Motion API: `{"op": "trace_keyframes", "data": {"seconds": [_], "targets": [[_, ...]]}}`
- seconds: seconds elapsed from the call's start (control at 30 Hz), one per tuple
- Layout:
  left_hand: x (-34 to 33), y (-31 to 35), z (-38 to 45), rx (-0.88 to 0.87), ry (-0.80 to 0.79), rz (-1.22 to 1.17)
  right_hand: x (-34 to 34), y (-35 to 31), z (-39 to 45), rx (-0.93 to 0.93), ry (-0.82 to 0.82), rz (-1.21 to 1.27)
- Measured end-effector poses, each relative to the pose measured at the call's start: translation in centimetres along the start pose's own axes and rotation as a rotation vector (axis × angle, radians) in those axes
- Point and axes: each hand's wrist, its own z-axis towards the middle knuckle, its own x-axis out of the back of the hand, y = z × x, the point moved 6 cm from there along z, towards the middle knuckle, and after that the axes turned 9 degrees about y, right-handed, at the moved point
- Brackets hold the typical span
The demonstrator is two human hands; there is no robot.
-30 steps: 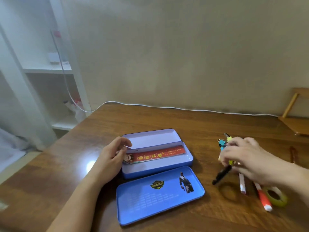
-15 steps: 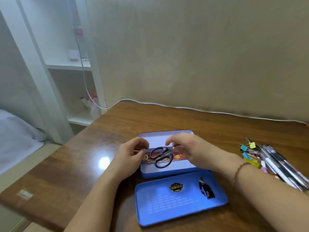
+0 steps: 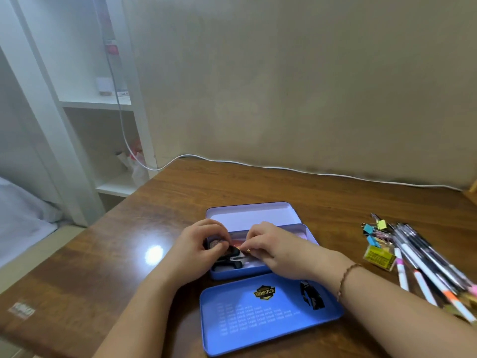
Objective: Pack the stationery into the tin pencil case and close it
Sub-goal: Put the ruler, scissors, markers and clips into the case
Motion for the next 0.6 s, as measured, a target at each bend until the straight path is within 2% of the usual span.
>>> {"op": "trace_keyframes", "data": {"seconds": [0.1, 0.17, 0.27, 0.33, 0.43, 0.6], "targets": [[-0.1, 0.3, -0.1, -0.026, -0.034, 0.025, 1.9, -0.2, -1.1, 0.008, 0.070, -0.016], [-0.4, 0.2, -0.4, -0.038, -0.078, 0.047, 5.6, 0.6, -2.4, -0.025, 0.262, 0.010], [-0.7, 0.1, -0.8, -0.049, -0.151, 0.100, 12.5, 3.5, -6.6, -0.173, 0.633, 0.046], [-1.0, 0.3, -0.9, -0.058, -0.176, 0.126, 15.6, 5.6, -9.7, -0.285, 0.747, -0.034], [-1.3, 0.7, -0.8, -0.069, -0.178, 0.144, 15.9, 6.1, -10.8, -0.299, 0.581, -0.232], [-2.0, 1.5, -1.1, -0.131, -0.206, 0.234, 10.8, 2.5, -6.1, -0.047, 0.211, -0.467]]}}
